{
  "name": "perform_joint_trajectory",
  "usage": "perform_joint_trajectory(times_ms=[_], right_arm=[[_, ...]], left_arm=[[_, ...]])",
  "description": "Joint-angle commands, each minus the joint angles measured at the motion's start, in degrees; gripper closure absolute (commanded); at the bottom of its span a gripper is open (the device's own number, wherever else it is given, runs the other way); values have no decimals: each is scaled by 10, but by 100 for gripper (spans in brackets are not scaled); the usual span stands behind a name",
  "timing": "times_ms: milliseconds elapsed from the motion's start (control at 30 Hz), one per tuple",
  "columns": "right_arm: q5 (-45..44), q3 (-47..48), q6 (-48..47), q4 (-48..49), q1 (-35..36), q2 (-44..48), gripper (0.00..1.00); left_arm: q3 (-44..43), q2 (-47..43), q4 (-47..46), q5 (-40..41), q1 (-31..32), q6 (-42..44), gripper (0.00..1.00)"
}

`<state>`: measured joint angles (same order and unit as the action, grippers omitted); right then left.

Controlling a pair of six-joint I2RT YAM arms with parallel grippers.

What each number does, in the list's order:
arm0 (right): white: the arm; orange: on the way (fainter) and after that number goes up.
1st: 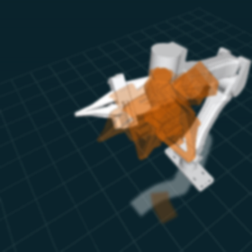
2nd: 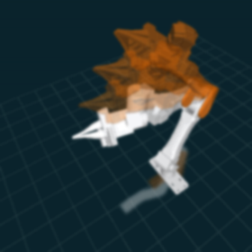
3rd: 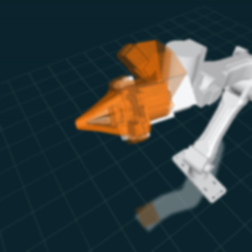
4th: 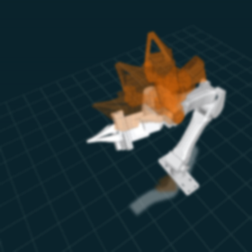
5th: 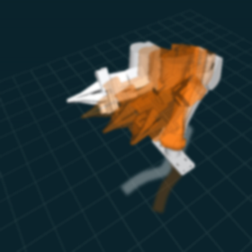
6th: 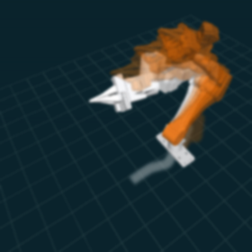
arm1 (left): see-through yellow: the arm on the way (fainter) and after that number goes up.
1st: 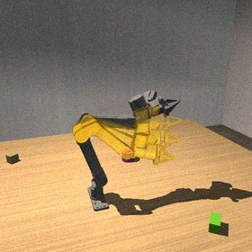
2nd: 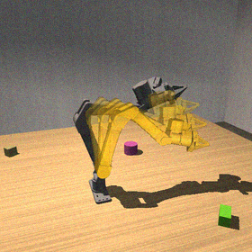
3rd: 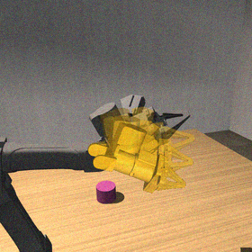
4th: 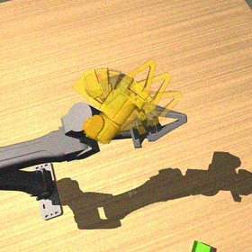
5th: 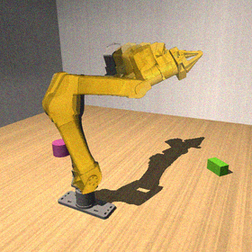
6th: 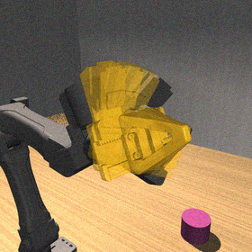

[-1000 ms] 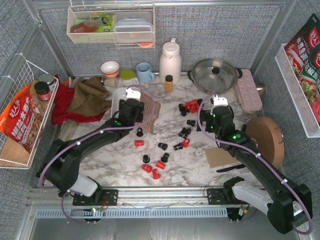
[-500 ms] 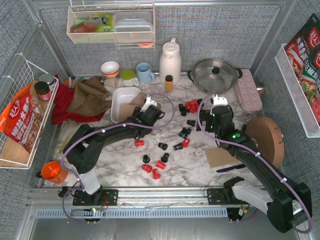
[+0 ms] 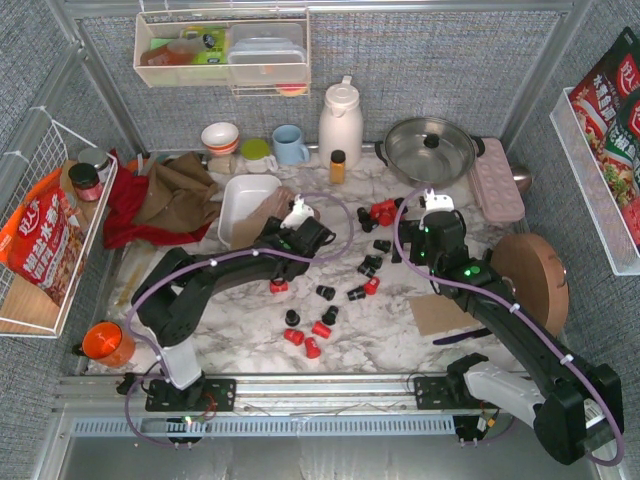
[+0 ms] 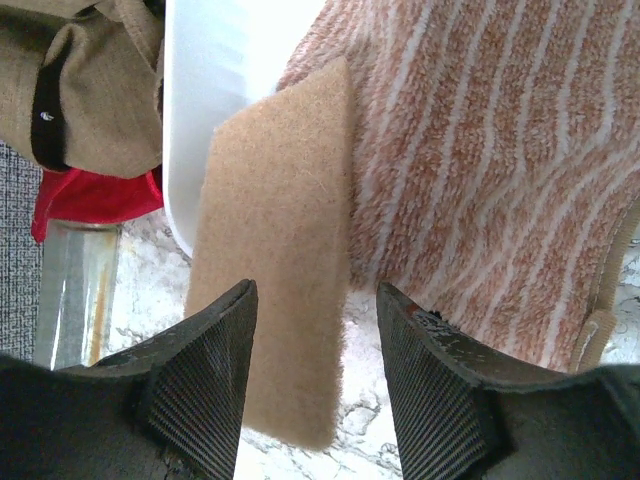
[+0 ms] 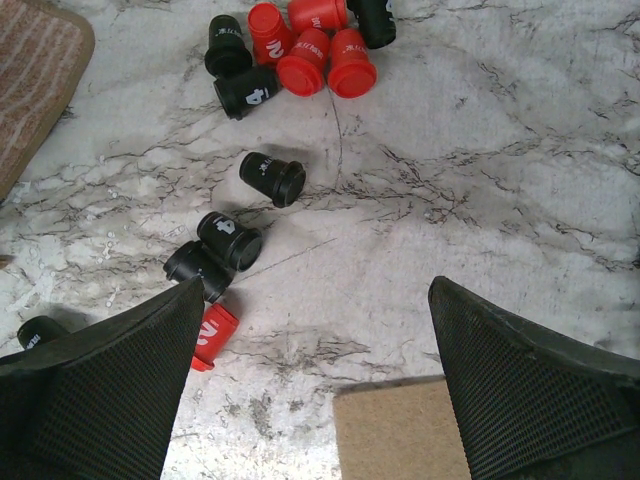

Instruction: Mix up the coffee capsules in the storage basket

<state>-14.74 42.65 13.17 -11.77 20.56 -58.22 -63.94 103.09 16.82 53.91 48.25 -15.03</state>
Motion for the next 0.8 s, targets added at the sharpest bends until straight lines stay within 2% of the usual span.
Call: perform_joint_trajectory(times_ms=[0, 633, 700, 767], right_arm=[[0, 7, 3, -1, 0, 1, 1], [2, 6, 3, -3, 0, 3, 1], [2, 6, 3, -3, 0, 3, 1], [2, 6, 3, -3, 0, 3, 1]], left_arm=[[-5, -15, 17, 17, 1, -20, 40], [26, -35, 32, 16, 1, -57, 40], [26, -37, 35, 24, 1, -59, 43], [27, -42, 35, 31, 1, -60, 54]])
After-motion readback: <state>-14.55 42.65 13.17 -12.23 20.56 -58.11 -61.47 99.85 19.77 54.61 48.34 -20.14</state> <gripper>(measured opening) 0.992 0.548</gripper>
